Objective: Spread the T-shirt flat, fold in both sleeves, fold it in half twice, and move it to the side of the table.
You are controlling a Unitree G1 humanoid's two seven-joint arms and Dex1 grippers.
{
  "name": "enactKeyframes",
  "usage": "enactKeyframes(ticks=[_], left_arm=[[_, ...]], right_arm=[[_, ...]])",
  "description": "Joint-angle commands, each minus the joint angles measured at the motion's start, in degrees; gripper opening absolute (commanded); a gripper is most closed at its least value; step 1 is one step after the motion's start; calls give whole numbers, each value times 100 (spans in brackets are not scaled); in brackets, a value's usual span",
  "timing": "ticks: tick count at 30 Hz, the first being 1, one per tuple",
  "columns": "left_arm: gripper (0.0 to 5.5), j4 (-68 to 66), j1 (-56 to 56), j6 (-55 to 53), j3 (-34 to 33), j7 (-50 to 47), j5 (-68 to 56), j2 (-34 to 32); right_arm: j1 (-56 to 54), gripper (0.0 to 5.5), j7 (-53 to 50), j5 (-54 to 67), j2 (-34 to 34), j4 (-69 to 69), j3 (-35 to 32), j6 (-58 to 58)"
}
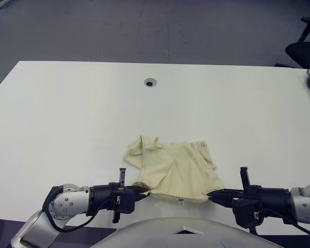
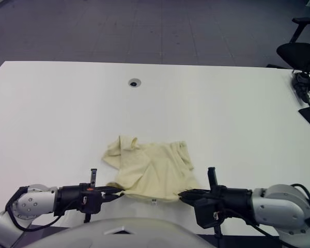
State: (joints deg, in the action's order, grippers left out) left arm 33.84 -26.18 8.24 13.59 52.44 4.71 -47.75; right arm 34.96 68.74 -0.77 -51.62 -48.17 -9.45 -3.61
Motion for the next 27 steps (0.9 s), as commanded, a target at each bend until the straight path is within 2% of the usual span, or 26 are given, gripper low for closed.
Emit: enactKeyframes(ticks=[1, 4, 9, 15, 20, 24, 27], left_arm=[[1, -184, 91, 24, 152, -224, 402, 81], [1, -252, 85, 52, 270, -280, 547, 95], [1, -255, 201, -52, 377, -97, 419, 40], [1, -1281, 1274, -422, 616, 208, 344, 325], [1, -3736, 3099, -608, 983, -548, 1043, 1326], [1, -6337, 4871, -397, 1291, -2006, 1791, 2218], [1, -8099, 6167, -113, 1288, -3544, 2012, 2918]], right_arm=[[-224, 0, -55, -415, -212, 272, 598, -32], [-517, 0, 85, -467, -423, 554, 930, 132], [-1865, 0, 659, -518, -510, 1415, 1975, 589], [-3892, 0, 1055, -970, 118, 3556, 3218, 775], [-5341, 0, -163, -1909, 953, 6362, 3853, 236], [-6447, 0, -1905, -2406, 1582, 8530, 4054, -74], [-7277, 0, -3429, -2659, 2048, 9936, 4137, -165]])
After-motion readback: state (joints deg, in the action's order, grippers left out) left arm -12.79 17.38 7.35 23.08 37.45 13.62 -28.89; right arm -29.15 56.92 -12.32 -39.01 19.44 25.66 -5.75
